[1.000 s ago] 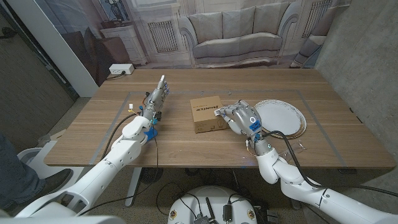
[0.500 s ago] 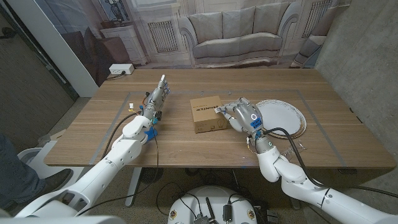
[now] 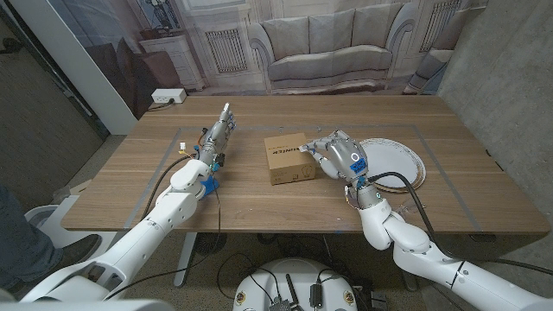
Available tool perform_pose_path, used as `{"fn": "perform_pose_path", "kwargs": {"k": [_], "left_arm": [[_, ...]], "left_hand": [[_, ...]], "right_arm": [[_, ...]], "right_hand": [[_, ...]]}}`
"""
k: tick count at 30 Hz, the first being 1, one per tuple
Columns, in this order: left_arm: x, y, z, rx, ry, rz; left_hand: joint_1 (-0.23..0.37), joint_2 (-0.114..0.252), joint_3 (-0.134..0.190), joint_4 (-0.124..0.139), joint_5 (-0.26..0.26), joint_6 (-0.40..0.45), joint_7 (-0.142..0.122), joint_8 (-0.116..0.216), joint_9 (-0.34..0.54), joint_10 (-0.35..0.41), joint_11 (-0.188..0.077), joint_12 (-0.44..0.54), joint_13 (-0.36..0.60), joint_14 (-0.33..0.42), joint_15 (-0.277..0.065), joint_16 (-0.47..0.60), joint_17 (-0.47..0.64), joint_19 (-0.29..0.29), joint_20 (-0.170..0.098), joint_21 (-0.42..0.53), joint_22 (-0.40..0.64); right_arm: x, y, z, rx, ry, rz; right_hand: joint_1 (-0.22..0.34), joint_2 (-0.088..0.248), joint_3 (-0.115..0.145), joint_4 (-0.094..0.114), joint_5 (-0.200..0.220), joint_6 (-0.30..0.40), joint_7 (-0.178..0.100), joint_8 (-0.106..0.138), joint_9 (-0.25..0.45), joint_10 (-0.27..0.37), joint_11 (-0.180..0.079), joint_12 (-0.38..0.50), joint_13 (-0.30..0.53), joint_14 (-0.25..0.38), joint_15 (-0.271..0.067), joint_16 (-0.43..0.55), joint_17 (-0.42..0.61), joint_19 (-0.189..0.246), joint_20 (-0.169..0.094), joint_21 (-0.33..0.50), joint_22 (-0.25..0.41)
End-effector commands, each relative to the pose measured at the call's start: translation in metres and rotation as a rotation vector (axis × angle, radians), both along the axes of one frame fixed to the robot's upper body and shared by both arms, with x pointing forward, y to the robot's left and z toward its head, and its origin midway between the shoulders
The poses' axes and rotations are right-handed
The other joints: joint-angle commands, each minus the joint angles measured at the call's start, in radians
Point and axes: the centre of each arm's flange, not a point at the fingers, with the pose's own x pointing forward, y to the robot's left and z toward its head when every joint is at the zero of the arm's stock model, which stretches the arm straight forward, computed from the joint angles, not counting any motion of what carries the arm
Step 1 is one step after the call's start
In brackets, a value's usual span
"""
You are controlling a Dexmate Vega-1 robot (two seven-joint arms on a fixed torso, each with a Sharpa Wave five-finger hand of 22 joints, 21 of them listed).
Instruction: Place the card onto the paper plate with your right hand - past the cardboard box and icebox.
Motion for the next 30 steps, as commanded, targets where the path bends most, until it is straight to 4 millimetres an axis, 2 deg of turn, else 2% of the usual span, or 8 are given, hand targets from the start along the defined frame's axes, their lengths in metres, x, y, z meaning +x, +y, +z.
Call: {"fn": "perform_pose_path", "kwargs": {"k": [1,24,30], "left_arm": [[0.000,-0.002,-0.002,0.004,0.002,-0.002],[-0.008,-0.007,-0.004,0.007,-0.001,-0.003],[-0.009,-0.009,-0.005,0.010,-0.001,-0.005]], "left_hand": [[0.005,0.003,-0.007,0.001,0.000,-0.004,0.002,-0.004,0.003,-0.007,-0.004,-0.003,0.005,-0.007,0.004,0.002,0.004,-0.010,-0.025,0.000,0.003],[0.006,0.004,-0.010,0.001,0.000,-0.005,0.000,-0.004,0.003,-0.007,-0.003,-0.003,0.005,-0.007,0.004,0.002,0.004,-0.010,-0.025,0.000,0.003],[0.007,0.004,-0.011,0.001,0.000,-0.004,0.001,-0.003,0.003,-0.008,-0.004,-0.003,0.005,-0.007,0.004,0.002,0.004,-0.010,-0.025,0.000,0.003]], "right_arm": [[-0.011,-0.002,0.011,-0.004,0.051,0.016],[-0.041,0.005,0.042,-0.091,0.165,-0.051],[-0.048,0.009,0.051,-0.130,0.220,-0.117]], "right_hand": [[0.006,0.000,-0.003,0.003,0.005,0.009,-0.001,-0.001,0.006,0.003,0.000,0.003,0.004,0.009,-0.083,0.005,0.002,0.007,-0.149,0.006,0.002],[0.007,0.002,-0.006,0.006,0.005,0.007,-0.001,-0.002,0.008,-0.001,0.000,0.003,0.005,0.004,-0.082,0.002,0.002,0.007,-0.151,0.001,0.001],[0.009,0.002,-0.008,0.007,0.006,0.007,-0.001,-0.002,0.010,0.000,0.000,0.003,0.005,0.004,-0.082,0.002,0.002,0.008,-0.151,0.002,0.002]]}}
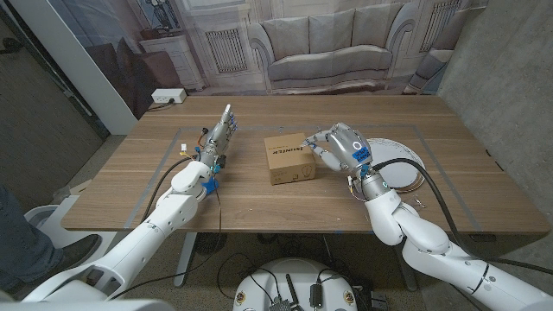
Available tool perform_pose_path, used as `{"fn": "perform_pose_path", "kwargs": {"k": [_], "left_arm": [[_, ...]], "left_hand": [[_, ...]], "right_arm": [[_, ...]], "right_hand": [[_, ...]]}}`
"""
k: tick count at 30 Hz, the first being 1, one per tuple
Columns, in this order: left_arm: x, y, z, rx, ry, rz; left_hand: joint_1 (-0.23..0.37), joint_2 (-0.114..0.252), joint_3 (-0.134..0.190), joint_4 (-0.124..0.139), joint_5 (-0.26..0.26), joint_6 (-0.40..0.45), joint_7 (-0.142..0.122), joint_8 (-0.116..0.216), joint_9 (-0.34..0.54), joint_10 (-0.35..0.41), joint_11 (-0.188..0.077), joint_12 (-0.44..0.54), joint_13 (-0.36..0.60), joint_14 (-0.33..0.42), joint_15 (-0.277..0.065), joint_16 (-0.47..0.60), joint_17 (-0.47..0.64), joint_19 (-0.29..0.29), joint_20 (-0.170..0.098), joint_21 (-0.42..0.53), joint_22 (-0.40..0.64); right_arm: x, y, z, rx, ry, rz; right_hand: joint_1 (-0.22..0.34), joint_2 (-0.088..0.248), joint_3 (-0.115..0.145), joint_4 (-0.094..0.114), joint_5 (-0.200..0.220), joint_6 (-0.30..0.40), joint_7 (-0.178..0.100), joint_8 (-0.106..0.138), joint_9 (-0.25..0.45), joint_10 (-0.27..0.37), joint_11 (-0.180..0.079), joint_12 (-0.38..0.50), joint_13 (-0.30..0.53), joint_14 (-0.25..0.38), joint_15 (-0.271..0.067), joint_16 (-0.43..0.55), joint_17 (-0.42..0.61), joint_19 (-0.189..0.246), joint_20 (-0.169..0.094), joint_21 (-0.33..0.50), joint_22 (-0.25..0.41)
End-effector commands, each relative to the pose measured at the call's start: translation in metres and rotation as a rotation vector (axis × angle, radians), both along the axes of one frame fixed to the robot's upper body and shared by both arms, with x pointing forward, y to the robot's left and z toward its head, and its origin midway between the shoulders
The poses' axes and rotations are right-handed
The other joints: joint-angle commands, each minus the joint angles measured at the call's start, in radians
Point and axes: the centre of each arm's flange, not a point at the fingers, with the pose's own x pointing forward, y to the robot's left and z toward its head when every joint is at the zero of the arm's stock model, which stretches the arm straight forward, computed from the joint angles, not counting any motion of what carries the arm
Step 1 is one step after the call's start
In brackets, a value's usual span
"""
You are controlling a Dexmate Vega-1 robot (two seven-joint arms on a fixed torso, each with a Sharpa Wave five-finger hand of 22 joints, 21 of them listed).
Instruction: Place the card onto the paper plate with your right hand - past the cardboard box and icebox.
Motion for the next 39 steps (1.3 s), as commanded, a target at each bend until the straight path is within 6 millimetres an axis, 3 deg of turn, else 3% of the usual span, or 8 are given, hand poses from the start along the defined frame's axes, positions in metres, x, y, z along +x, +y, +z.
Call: {"fn": "perform_pose_path", "kwargs": {"k": [1,25,39], "left_arm": [[-0.003,-0.004,-0.002,0.005,0.002,-0.002],[-0.005,-0.006,0.000,0.019,0.005,-0.005],[-0.002,-0.006,-0.001,0.022,0.016,-0.005]], "left_hand": [[0.004,0.001,-0.004,0.000,0.000,-0.004,0.001,-0.004,0.003,-0.008,-0.004,-0.003,0.005,-0.007,0.004,0.002,0.004,-0.010,-0.025,0.000,0.003],[0.005,0.003,-0.006,-0.001,0.000,-0.005,0.001,-0.004,0.003,-0.007,-0.004,-0.002,0.005,-0.007,0.004,0.002,0.004,-0.010,-0.025,0.000,0.003],[0.007,0.004,-0.008,-0.001,0.000,-0.005,0.001,-0.004,0.003,-0.008,-0.004,-0.003,0.005,-0.007,0.003,0.002,0.004,-0.010,-0.025,0.000,0.003]], "right_arm": [[-0.015,0.005,0.017,-0.063,0.080,-0.076],[-0.020,0.012,0.039,-0.127,0.224,-0.083],[-0.008,0.012,0.051,-0.133,0.253,-0.096]], "right_hand": [[0.008,0.002,-0.004,0.003,0.006,0.006,-0.001,0.001,0.004,0.000,0.000,0.004,0.002,0.005,-0.082,0.003,0.003,0.008,-0.150,0.002,0.002],[0.012,0.000,-0.010,0.005,0.008,0.006,-0.001,0.004,0.013,0.004,0.000,0.007,0.005,0.009,-0.082,0.004,0.004,0.012,-0.150,-0.001,0.001],[0.015,0.000,-0.015,0.007,0.010,0.004,-0.001,0.003,0.014,0.005,0.001,0.008,0.005,0.010,-0.082,0.004,0.004,0.013,-0.150,-0.004,0.001]]}}
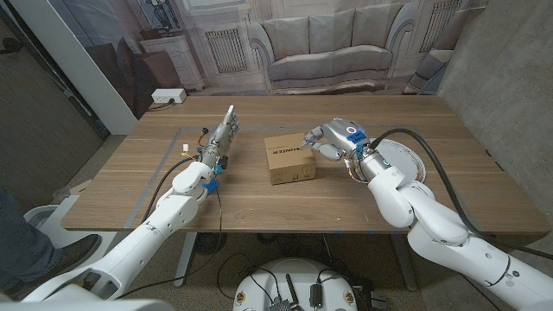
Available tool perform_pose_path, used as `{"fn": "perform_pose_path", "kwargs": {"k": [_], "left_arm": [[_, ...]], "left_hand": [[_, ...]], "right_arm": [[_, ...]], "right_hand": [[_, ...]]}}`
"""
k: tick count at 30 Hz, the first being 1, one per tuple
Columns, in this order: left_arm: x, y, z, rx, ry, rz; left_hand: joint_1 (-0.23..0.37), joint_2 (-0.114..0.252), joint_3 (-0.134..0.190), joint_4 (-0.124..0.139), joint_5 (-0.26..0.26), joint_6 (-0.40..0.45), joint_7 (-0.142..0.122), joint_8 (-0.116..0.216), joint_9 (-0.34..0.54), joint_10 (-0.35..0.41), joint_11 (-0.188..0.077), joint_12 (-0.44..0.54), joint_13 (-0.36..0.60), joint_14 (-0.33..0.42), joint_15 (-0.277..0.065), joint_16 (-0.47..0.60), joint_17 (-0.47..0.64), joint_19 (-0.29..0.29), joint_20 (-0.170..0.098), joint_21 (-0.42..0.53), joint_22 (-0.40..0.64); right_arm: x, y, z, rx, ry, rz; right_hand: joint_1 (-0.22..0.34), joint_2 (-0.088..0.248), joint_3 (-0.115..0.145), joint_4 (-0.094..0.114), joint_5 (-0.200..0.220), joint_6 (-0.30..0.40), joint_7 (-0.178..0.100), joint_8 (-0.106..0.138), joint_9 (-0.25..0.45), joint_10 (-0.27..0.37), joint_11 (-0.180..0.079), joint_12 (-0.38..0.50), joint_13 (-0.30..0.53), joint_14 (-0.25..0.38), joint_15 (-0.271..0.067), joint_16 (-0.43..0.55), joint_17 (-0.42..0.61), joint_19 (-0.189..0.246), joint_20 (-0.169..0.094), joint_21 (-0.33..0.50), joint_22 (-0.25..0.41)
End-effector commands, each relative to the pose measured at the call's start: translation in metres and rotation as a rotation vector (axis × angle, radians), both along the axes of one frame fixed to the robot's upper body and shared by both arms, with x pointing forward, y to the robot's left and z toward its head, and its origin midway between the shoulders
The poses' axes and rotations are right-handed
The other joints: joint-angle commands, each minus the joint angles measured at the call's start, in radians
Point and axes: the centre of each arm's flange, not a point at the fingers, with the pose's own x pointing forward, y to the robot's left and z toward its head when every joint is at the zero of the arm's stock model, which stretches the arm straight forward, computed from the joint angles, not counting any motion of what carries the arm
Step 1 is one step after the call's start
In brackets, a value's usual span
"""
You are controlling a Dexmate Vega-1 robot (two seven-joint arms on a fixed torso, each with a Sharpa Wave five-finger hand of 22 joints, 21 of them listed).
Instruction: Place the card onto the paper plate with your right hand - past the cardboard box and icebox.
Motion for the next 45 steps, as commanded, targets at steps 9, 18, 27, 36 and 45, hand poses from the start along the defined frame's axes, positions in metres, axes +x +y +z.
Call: {"fn": "perform_pose_path", "kwargs": {"k": [9,18,27,36,45], "left_arm": [[0.003,0.003,0.001,0.003,0.008,-0.001],[0.003,0.004,0.001,0.010,0.015,0.000],[0.003,0.004,0.003,0.011,0.007,-0.001],[0.002,0.005,0.006,0.006,0.000,0.000],[0.000,0.007,0.005,0.009,0.001,0.004]], "left_hand": [[0.007,0.004,-0.009,-0.001,0.000,-0.004,0.002,-0.004,0.003,-0.007,-0.003,-0.002,0.005,-0.007,0.003,0.002,0.004,-0.010,-0.025,0.000,0.003],[0.007,0.004,-0.010,-0.001,-0.001,-0.004,0.001,-0.004,0.003,-0.008,-0.003,-0.003,0.005,-0.008,0.004,0.002,0.004,-0.011,-0.025,0.000,0.003],[0.008,0.005,-0.012,-0.001,-0.001,-0.003,0.002,-0.003,0.003,-0.008,-0.002,-0.003,0.005,-0.008,0.004,0.002,0.004,-0.011,-0.027,0.000,0.003],[0.008,0.006,-0.013,0.000,-0.001,-0.004,0.002,-0.004,0.003,-0.008,-0.002,-0.003,0.005,-0.008,0.005,0.002,0.004,-0.012,-0.027,0.000,0.003],[0.008,0.007,-0.015,0.000,-0.001,-0.004,0.002,-0.004,0.003,-0.007,-0.003,-0.002,0.005,-0.009,0.005,0.002,0.004,-0.011,-0.027,0.000,0.003]], "right_arm": [[0.014,0.001,0.013,-0.008,0.028,-0.019],[0.020,-0.005,0.016,0.013,0.029,-0.041],[0.031,-0.016,0.019,0.047,0.039,-0.095],[0.040,-0.027,0.021,0.101,0.047,-0.120],[0.044,-0.039,0.020,0.125,0.040,-0.171]], "right_hand": [[0.010,0.003,-0.007,0.005,0.011,0.004,-0.001,0.005,0.008,0.005,0.001,0.008,0.005,0.010,-0.082,0.004,0.005,0.007,-0.152,-0.005,0.001],[0.017,0.008,-0.007,0.005,0.012,0.005,0.001,0.005,0.010,0.007,0.002,0.011,0.008,0.026,-0.084,0.011,0.008,0.017,-0.153,-0.003,0.002],[0.022,0.008,-0.007,0.004,0.012,0.004,0.001,0.004,0.010,0.005,0.002,0.010,0.007,0.035,-0.084,0.014,0.010,0.026,-0.153,-0.002,0.002],[0.023,0.010,-0.008,0.006,0.011,0.005,0.001,0.003,0.009,0.007,0.003,0.011,0.007,0.042,-0.084,0.016,0.010,0.034,-0.154,-0.002,0.002],[0.023,0.008,-0.009,0.007,0.010,0.006,0.001,0.003,0.008,0.008,0.002,0.011,0.007,0.046,-0.083,0.015,0.010,0.038,-0.154,-0.004,0.001]]}}
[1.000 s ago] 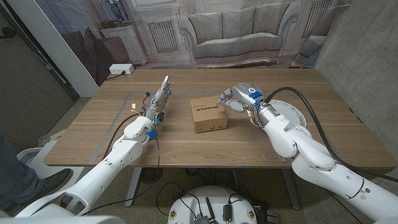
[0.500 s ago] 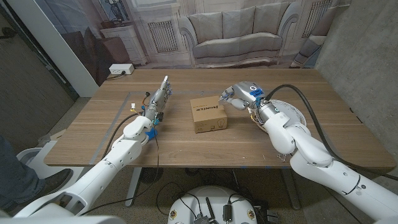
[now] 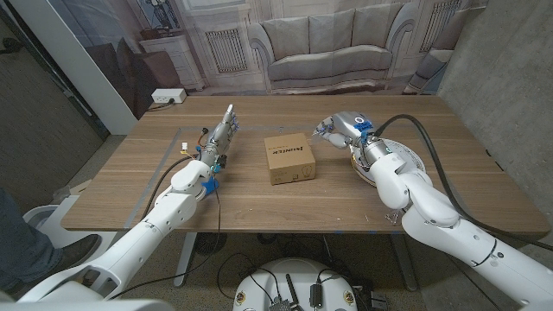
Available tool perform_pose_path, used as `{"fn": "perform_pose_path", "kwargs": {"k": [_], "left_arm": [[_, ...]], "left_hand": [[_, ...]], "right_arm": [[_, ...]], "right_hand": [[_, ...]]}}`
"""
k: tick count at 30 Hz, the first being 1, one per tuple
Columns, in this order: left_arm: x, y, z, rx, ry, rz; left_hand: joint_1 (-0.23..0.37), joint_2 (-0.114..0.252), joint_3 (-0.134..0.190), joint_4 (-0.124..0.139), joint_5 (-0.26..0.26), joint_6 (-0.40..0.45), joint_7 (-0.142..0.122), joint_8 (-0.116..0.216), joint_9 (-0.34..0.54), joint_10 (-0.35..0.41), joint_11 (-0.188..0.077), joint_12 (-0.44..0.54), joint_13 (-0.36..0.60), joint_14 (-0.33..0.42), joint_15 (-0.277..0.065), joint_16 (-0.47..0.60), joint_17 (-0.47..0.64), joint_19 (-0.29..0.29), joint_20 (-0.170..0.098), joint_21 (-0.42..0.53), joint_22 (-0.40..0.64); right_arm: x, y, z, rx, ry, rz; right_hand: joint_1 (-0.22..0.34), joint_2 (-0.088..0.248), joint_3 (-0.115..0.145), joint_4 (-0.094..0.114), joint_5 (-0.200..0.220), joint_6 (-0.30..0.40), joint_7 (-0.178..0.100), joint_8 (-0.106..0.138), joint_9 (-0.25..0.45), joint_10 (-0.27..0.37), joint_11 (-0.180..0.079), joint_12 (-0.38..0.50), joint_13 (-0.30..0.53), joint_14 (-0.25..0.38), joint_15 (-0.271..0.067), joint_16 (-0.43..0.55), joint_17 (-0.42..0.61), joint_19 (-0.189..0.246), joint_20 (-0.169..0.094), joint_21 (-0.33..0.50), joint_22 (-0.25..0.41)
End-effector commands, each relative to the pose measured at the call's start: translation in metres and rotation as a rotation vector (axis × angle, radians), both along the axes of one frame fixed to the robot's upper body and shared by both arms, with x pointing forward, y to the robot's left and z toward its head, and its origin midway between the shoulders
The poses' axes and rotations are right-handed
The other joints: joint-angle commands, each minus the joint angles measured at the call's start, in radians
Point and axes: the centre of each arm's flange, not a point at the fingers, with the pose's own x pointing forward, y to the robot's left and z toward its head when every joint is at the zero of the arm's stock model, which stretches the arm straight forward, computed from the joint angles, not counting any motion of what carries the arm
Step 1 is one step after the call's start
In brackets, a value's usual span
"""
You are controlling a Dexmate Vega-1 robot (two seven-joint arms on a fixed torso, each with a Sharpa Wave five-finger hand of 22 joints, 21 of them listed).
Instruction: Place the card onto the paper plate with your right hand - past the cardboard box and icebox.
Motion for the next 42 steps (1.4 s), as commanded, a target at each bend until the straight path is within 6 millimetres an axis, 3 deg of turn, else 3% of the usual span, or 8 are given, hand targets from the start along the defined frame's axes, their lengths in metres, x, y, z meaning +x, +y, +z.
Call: {"fn": "perform_pose_path", "kwargs": {"k": [1,23,42], "left_arm": [[-0.003,0.003,0.002,0.003,-0.007,0.004],[-0.004,0.004,0.007,-0.001,-0.023,0.001],[-0.009,0.003,0.012,-0.002,-0.037,0.005]], "left_hand": [[0.004,0.003,-0.008,0.002,-0.001,-0.004,0.002,-0.004,0.003,-0.007,-0.003,-0.002,0.005,-0.008,0.005,0.002,0.004,-0.011,-0.027,0.000,0.003],[0.005,0.004,-0.012,0.002,-0.002,-0.005,0.002,-0.004,0.003,-0.008,-0.001,-0.002,0.005,-0.009,0.006,0.002,0.004,-0.012,-0.026,0.000,0.003],[0.008,0.004,-0.015,0.001,-0.002,-0.006,0.003,-0.004,0.003,-0.008,0.001,-0.003,0.005,-0.008,0.004,0.002,0.004,-0.011,-0.025,0.000,0.003]], "right_arm": [[0.009,-0.019,0.001,0.052,-0.012,-0.076],[0.012,-0.052,0.003,0.137,-0.003,-0.166],[0.030,-0.102,0.002,0.282,0.053,-0.249]], "right_hand": [[0.008,0.002,-0.004,0.003,0.003,0.006,0.001,0.003,0.003,0.008,0.002,0.003,0.001,0.010,-0.073,0.008,0.005,0.010,-0.147,0.001,0.001],[0.010,-0.002,-0.007,0.004,0.002,0.007,0.001,0.004,0.004,0.012,0.003,0.004,0.001,0.015,-0.073,0.006,0.005,0.018,-0.147,-0.002,0.001],[0.012,-0.004,-0.011,0.005,0.002,0.007,0.001,0.004,0.005,0.005,0.002,0.003,0.004,0.004,-0.072,0.000,0.003,0.011,-0.148,-0.007,0.002]]}}
